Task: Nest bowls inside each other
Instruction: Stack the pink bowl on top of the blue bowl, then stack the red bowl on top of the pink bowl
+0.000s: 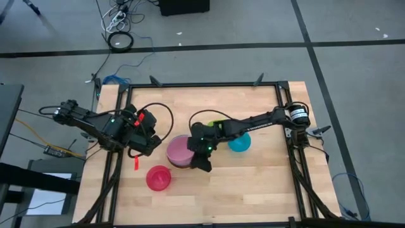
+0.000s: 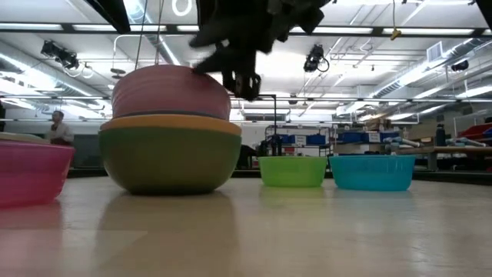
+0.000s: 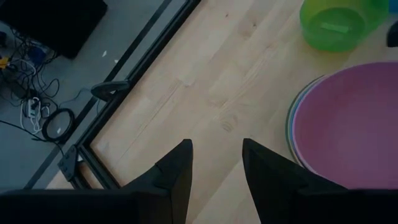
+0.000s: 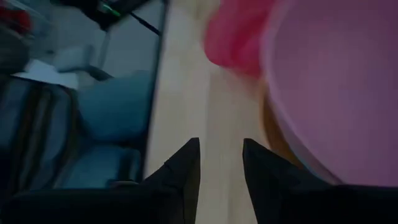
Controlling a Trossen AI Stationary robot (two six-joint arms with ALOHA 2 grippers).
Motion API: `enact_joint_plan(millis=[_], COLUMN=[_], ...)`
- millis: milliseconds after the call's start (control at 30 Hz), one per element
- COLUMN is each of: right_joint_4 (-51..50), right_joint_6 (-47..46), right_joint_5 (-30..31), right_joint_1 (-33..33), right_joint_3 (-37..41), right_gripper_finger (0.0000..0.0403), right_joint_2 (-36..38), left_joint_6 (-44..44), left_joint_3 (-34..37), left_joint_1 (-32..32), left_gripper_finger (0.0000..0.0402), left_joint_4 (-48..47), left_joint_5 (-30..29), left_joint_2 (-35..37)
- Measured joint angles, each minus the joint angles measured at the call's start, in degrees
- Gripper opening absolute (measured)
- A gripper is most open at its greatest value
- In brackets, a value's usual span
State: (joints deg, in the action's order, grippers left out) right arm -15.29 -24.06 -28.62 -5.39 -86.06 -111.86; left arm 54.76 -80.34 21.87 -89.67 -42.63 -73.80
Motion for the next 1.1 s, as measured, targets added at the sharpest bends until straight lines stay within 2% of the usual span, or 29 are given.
enact_joint_plan(millis=[133,200,300,367,533,767,867,967,1033,1100], right_joint_4=[7.2,9.5,9.4,7.2,7.2,11.9,9.5,1.6,-5.4,-12.3], right_joint_6=[0.0,0.2,1.4,1.4,-2.2,-2.8,-1.8,1.1,3.1,4.2], right_joint_5=[0.3,2.5,7.9,9.3,7.6,3.3,3.7,9.9,18.6,30.3], right_joint_1=[-0.5,-0.9,-1.3,-1.3,-1.3,-1.2,-0.7,-0.6,-1.0,-2.2], right_joint_3=[0.0,0.0,-0.1,1.1,4.9,4.6,4.5,4.5,4.5,4.5], right_gripper_finger=[0.0106,0.0105,0.0105,0.0105,0.0102,0.0100,0.0100,0.0100,0.0100,0.0100], right_joint_2=[1.1,1.1,0.6,0.4,0.4,2.4,6.1,10.8,14.2,18.0], left_joint_6=[0.0,0.0,0.1,0.3,0.4,1.1,1.4,2.6,4.3,7.3], left_joint_3=[0.0,0.0,0.0,0.0,0.0,0.0,0.0,1.1,3.6,7.0], left_joint_1=[0.0,0.0,0.0,0.0,0.0,0.0,0.0,1.7,3.4,5.1], left_gripper_finger=[0.0149,0.0149,0.0149,0.0149,0.0149,0.0149,0.0149,0.0149,0.0149,0.0149], left_joint_4=[0.0,0.0,0.0,0.0,0.0,0.0,-0.2,0.2,0.9,2.1], left_joint_5=[0.0,0.0,0.0,0.0,0.0,0.1,5.0,11.3,14.8,19.3], left_joint_2=[0.0,0.0,0.0,0.0,0.0,0.0,0.0,0.0,0.0,0.0])
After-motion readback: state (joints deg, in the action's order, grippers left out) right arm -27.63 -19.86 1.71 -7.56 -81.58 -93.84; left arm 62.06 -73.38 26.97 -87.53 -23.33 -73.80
